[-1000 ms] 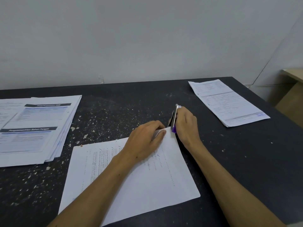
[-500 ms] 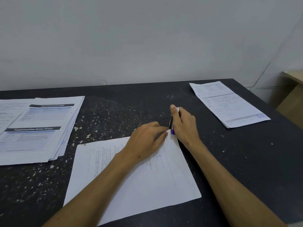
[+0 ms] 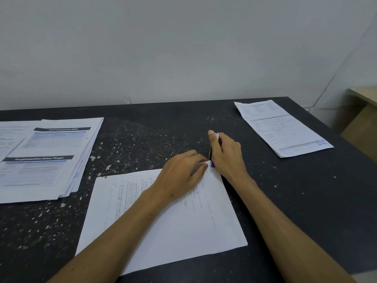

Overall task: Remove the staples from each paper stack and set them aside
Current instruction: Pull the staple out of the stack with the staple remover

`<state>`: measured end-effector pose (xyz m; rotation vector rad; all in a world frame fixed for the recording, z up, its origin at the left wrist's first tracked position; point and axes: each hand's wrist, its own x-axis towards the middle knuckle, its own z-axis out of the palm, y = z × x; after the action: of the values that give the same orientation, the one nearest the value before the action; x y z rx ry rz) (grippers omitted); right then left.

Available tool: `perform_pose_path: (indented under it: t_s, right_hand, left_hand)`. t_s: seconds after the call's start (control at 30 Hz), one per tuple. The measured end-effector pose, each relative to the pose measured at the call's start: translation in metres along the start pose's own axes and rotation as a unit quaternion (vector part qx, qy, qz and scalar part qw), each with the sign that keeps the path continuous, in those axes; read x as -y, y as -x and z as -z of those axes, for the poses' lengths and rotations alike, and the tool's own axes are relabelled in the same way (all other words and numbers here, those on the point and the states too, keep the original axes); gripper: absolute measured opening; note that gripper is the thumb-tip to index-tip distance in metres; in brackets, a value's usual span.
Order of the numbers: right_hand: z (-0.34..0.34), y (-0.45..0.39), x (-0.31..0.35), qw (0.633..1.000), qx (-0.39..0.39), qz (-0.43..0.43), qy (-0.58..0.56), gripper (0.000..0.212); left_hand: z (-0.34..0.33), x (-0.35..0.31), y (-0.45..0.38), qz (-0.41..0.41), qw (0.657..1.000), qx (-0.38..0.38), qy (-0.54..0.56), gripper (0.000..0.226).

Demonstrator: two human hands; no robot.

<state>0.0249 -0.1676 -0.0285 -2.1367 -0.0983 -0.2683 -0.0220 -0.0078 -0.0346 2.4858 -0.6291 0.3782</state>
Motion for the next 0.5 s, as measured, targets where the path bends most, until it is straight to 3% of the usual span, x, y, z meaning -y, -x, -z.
perform_pose_path:
  t_s: [0.5]
  right_hand:
    - [0.0070, -0.0019, 0.0032, 0.999, -0.002, 0.040, 0.034, 0.056]
  left_hand:
    - [0.0022, -0.0024, 0.0012, -0.013, 1.000, -0.013, 0.014, 0.019]
